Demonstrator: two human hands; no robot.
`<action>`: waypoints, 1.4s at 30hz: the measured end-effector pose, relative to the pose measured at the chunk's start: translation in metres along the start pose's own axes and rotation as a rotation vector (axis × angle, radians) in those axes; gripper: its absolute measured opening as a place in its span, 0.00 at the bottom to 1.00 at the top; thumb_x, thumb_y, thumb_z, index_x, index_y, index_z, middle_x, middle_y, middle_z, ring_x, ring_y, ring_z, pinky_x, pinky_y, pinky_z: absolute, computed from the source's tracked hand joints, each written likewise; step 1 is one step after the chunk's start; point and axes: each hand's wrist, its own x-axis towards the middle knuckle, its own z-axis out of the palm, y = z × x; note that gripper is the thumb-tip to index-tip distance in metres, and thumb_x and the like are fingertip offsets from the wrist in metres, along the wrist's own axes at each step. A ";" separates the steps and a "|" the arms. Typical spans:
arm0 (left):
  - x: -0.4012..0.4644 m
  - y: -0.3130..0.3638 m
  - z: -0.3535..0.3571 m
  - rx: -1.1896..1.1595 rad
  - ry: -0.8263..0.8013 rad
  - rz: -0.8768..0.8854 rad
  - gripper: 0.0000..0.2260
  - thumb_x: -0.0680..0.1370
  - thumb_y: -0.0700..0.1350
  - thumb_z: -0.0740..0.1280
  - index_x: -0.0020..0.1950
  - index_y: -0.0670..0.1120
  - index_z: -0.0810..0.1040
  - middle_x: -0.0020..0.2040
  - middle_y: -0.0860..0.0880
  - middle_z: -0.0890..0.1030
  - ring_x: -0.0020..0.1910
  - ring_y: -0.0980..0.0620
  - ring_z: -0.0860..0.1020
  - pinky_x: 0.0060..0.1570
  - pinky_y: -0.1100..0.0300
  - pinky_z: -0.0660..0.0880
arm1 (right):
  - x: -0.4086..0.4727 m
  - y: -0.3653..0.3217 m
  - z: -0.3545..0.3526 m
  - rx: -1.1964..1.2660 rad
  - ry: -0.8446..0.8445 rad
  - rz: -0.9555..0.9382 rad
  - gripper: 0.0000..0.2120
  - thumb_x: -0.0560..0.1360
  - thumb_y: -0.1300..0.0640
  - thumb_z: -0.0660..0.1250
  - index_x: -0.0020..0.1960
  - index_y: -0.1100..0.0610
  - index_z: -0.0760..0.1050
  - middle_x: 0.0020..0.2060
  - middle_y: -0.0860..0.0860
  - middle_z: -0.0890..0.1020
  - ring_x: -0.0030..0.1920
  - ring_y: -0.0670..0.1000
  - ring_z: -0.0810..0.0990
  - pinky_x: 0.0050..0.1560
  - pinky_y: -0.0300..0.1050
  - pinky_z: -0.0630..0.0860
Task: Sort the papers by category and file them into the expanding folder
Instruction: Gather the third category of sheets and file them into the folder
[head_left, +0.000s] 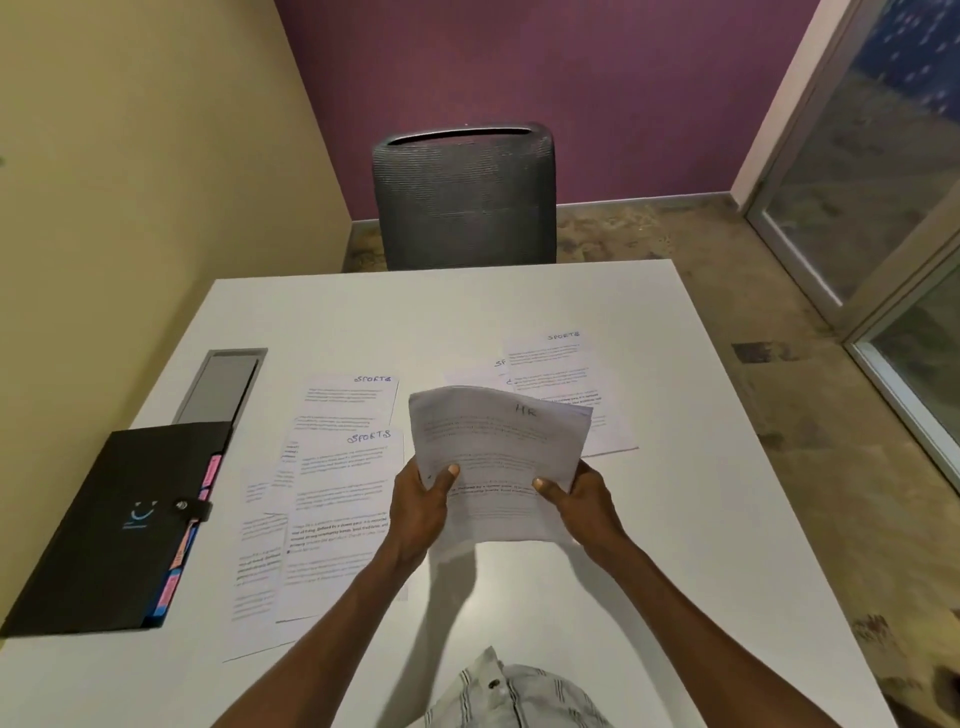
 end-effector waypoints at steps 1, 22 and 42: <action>0.001 0.002 -0.003 -0.020 0.009 -0.007 0.10 0.80 0.46 0.68 0.59 0.47 0.79 0.51 0.51 0.85 0.51 0.51 0.83 0.51 0.49 0.81 | 0.001 0.001 0.002 -0.027 -0.019 -0.005 0.15 0.75 0.59 0.71 0.61 0.55 0.77 0.52 0.49 0.83 0.50 0.49 0.82 0.42 0.32 0.74; 0.045 -0.031 -0.216 -0.072 0.143 -0.028 0.09 0.81 0.44 0.66 0.61 0.48 0.78 0.55 0.49 0.83 0.54 0.47 0.82 0.55 0.49 0.78 | -0.006 0.008 0.189 -0.437 -0.113 -0.003 0.15 0.73 0.58 0.70 0.59 0.56 0.76 0.49 0.51 0.82 0.46 0.50 0.80 0.48 0.41 0.75; 0.054 -0.071 -0.346 -0.067 0.196 -0.131 0.12 0.82 0.44 0.64 0.66 0.47 0.74 0.57 0.51 0.80 0.53 0.51 0.80 0.43 0.59 0.76 | -0.016 0.065 0.249 -1.373 -0.133 -0.035 0.20 0.77 0.61 0.59 0.69 0.55 0.66 0.71 0.60 0.63 0.70 0.60 0.64 0.64 0.58 0.68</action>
